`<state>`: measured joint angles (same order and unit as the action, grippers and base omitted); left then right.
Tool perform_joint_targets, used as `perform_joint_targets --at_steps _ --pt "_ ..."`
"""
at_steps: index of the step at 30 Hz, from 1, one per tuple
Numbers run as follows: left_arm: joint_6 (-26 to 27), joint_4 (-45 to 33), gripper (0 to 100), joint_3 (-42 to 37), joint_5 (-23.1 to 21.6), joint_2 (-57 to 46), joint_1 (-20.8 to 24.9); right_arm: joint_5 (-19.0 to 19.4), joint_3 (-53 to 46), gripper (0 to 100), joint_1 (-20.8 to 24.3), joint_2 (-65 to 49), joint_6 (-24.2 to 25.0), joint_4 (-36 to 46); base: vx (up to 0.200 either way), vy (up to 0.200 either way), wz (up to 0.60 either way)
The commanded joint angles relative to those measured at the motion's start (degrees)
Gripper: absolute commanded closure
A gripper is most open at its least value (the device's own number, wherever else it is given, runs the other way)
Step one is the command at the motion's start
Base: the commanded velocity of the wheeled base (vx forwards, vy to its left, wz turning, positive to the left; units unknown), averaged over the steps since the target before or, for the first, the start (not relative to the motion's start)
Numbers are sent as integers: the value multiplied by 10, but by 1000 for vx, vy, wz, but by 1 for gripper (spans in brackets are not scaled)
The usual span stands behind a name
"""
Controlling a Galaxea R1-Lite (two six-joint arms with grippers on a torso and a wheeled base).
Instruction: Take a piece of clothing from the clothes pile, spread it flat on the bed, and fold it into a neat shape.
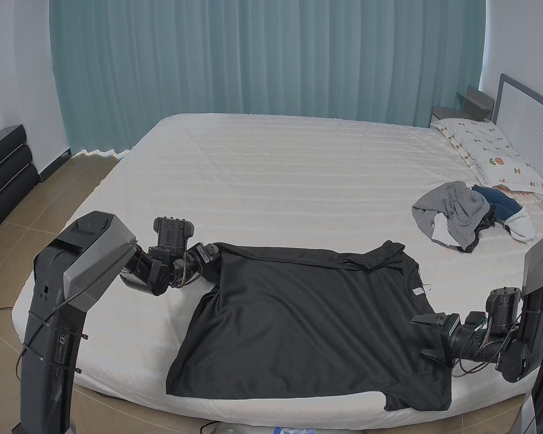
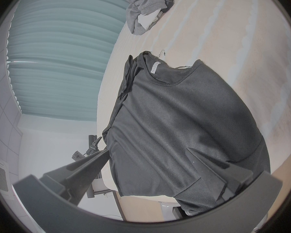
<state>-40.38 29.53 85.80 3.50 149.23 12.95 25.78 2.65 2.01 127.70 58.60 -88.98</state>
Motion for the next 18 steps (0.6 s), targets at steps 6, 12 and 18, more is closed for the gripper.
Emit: perform_joint_targets --at_steps 6,12,18 --pt "-30 32 100 35 38 20 -1 1 -1 0 0 1 -1 -7 0 0 0" --pt "-33 76 100 37 48 20 -3 1 -1 0 0 1 0 -7 0 0 0" --pt "28 23 100 140 44 28 -15 1 -1 0 0 1 0 -7 0 0 0"
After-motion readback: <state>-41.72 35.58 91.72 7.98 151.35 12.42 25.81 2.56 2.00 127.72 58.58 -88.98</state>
